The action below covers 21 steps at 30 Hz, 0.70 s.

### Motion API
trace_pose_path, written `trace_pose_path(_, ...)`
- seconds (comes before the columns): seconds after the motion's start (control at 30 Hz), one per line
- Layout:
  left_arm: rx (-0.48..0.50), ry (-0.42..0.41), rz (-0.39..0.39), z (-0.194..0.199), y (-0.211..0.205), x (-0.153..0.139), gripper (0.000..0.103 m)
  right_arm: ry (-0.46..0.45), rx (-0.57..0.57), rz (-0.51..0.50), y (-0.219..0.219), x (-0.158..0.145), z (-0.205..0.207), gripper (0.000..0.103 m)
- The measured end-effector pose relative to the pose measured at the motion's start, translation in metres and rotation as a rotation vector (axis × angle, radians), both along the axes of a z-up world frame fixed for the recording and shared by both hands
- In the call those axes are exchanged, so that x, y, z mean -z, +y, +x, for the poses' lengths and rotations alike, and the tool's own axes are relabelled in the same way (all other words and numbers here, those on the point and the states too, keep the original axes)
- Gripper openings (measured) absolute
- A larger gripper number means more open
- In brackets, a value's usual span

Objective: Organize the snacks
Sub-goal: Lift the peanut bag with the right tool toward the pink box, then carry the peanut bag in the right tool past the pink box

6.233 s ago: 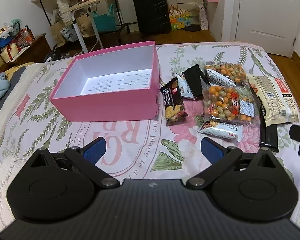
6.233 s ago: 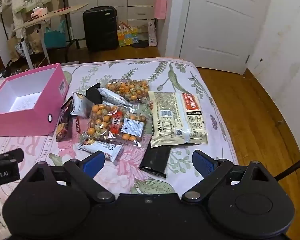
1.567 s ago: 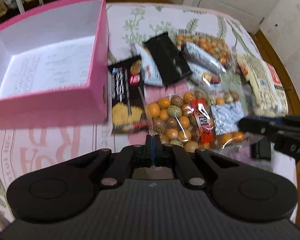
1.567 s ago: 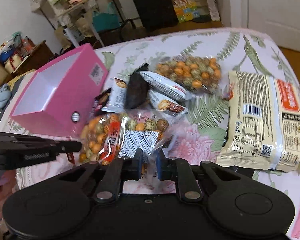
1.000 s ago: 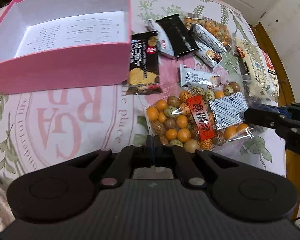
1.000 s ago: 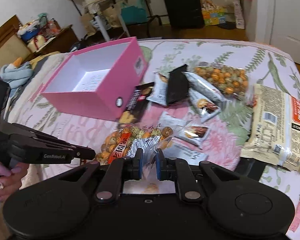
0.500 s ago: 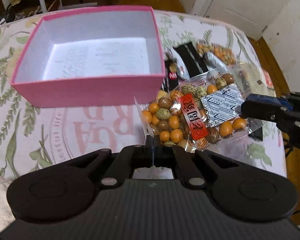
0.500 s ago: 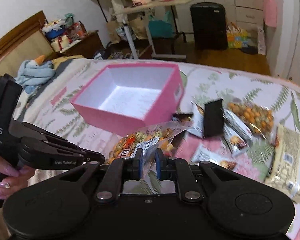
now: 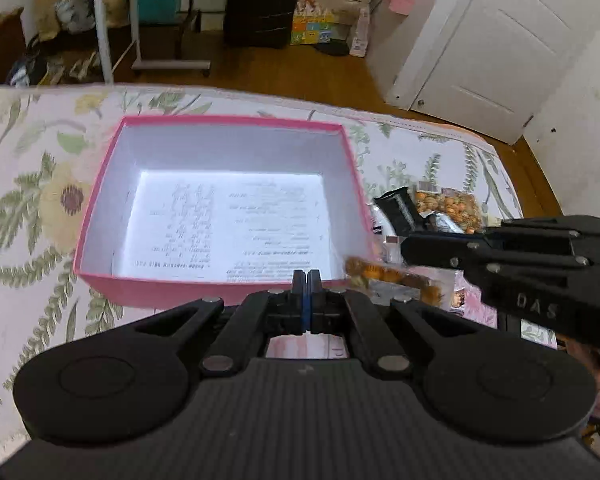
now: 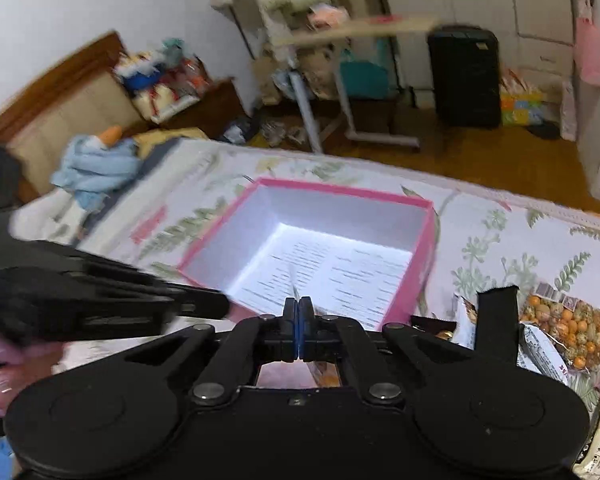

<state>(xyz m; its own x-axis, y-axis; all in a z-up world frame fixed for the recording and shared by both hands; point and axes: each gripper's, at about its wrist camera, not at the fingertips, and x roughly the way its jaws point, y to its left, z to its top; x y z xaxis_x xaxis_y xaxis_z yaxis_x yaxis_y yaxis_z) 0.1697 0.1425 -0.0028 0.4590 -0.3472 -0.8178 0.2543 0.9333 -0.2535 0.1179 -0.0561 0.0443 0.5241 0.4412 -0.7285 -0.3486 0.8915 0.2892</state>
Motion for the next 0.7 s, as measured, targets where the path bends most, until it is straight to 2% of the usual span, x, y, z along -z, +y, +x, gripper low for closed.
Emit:
trace_pose_path(0.1,-0.01,0.031,-0.032,0.002,0.007,0.019,0.0,0.033,-0.011,0.001,0.002,0.003,0.006,0.002)
trace_pose_path(0.27,-0.02,0.061,-0.065,0.0,0.013,0.039,0.0,0.045,-0.061,-0.013,0.017,-0.01,0.003,0.002)
trace_pose_path(0.37,-0.016,0.068,-0.1,-0.004,0.021,0.036,0.0,0.036,-0.102,0.011,0.029,-0.027,0.002,0.002)
trace_pose_path(0.53,-0.032,-0.009,-0.105,-0.008,0.038,0.013,0.003,-0.079,-0.155,0.02,0.055,-0.074,0.007,0.002)
trace_pose_path(0.63,-0.051,-0.023,-0.081,-0.008,0.047,0.014,0.003,-0.072,-0.165,-0.016,0.061,-0.065,0.011,0.002)
trace_pose_path(0.7,-0.062,-0.005,-0.058,-0.008,0.052,0.024,0.003,0.001,-0.145,0.008,0.052,-0.042,0.012,0.003)
